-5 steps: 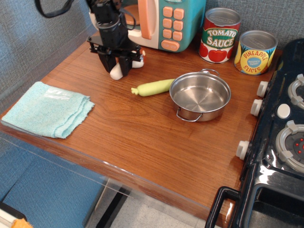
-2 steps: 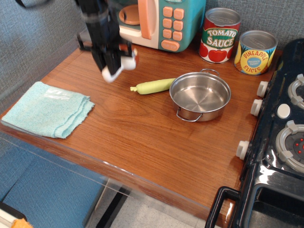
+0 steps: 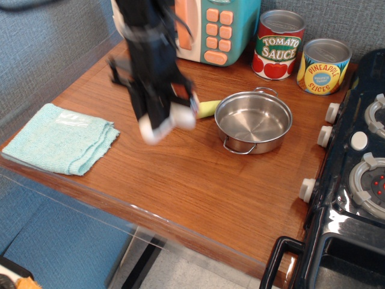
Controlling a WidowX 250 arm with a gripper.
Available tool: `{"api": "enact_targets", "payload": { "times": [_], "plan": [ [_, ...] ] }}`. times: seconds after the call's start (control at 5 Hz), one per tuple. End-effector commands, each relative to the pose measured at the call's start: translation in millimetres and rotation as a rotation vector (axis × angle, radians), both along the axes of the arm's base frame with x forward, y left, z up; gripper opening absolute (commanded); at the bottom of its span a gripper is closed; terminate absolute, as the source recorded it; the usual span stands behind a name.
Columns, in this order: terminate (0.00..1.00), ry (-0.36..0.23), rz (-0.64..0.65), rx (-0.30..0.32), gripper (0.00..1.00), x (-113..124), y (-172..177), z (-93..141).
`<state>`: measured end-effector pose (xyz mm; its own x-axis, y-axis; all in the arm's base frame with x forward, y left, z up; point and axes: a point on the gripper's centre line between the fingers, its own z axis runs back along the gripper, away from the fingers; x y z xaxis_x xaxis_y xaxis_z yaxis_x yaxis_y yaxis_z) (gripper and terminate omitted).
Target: Move the mushroom in front of the pot
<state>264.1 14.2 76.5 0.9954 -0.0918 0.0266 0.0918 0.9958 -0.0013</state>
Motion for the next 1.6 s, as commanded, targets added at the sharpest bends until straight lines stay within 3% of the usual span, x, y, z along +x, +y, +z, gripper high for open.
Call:
{"api": "enact_targets", "payload": {
  "times": [0.0, 0.2, 0.4, 0.6, 0.8, 1.0, 1.4],
  "plan": [
    [0.00, -0.004, -0.126, 0.097, 0.00, -20.5, -44.1, -10.1],
    [0.00, -0.005, -0.138, 0.102, 0.00, -16.7, -50.2, -15.7],
    [0.00, -0.006, -0.141, 0.097, 1.00, -15.4, -52.8, -16.2],
    [0.00, -0.011, -0.133, 0.079, 1.00, -15.4, -52.1, -9.6],
    [0.00, -0.015, -0.079, -0.068, 1.00, -18.9, -54.6, -3.3],
    [0.00, -0.029, -0.079, -0.089, 1.00, -13.4, -14.8, 5.3],
    [0.00, -0.029, -0.111, -0.093, 1.00, -12.8, -16.7, 4.6]
  ]
}}
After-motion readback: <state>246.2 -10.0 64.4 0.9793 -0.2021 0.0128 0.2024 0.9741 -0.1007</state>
